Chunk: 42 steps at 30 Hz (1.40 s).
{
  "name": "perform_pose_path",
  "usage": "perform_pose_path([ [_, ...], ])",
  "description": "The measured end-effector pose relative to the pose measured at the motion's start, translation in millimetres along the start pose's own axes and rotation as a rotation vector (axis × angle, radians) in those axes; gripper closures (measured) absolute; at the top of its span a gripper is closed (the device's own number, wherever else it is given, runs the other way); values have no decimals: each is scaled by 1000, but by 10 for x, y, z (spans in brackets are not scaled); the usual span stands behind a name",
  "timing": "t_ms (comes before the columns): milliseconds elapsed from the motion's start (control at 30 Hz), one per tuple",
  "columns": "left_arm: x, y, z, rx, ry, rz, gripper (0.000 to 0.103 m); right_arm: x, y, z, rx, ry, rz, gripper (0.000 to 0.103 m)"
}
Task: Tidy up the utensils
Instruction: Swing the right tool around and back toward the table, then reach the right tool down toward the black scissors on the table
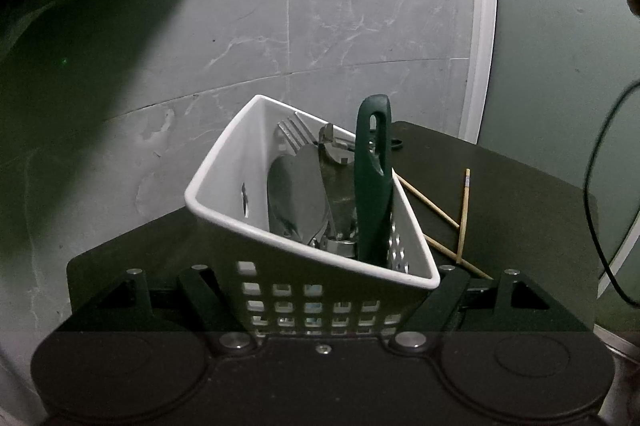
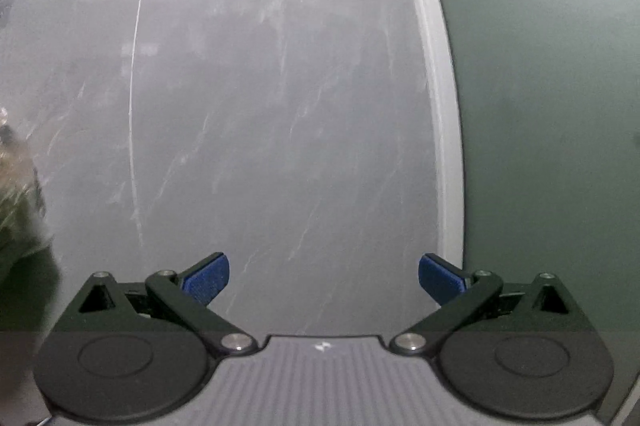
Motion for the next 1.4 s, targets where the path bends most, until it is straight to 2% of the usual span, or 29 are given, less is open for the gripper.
perform_pose_path([
  [67, 2, 3, 2, -1, 3, -1, 25, -34, 118, -14, 49, 28, -9, 0],
  [233, 9, 2, 3, -3, 12, 1, 25, -137, 335, -130, 58, 162, -105, 0],
  [467, -1, -15, 0, -6, 18, 23, 25, -34, 574, -139, 12, 383, -247, 0],
  [567, -5, -16, -4, -6, 19, 30, 25, -74, 631, -211, -54, 462, -345, 0],
  [733, -37, -11, -19, -10, 25, 47, 25, -136, 509, -415, -269, 561, -522, 0],
  [800, -36, -14, -18, -13, 27, 49, 25, -186, 393, -530, -343, 551, -537, 0],
  [900, -31, -13, -17, -20, 30, 48, 25, -283, 221, -682, -409, 510, -504, 0],
  [967, -29, -10, -13, -30, 35, 47, 25, -367, 91, -766, -458, 514, -510, 0],
  [1233, -28, 44, 14, -75, 52, 31, 26, -488, -635, -1098, -697, 558, -756, 0],
  [1400, -17, 73, -7, -86, 69, 44, 25, -468, -894, -1218, -751, 595, -810, 0],
])
Point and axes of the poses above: each gripper's, at about its wrist camera, not at the fingertips, and z roughly against the way its jaws point, x to its right, y to its top, the point moved 10 cm from there along -z, roughly the way its jaws point, and after that the axes turned 6 degrees about -x, right-handed, at the moved point
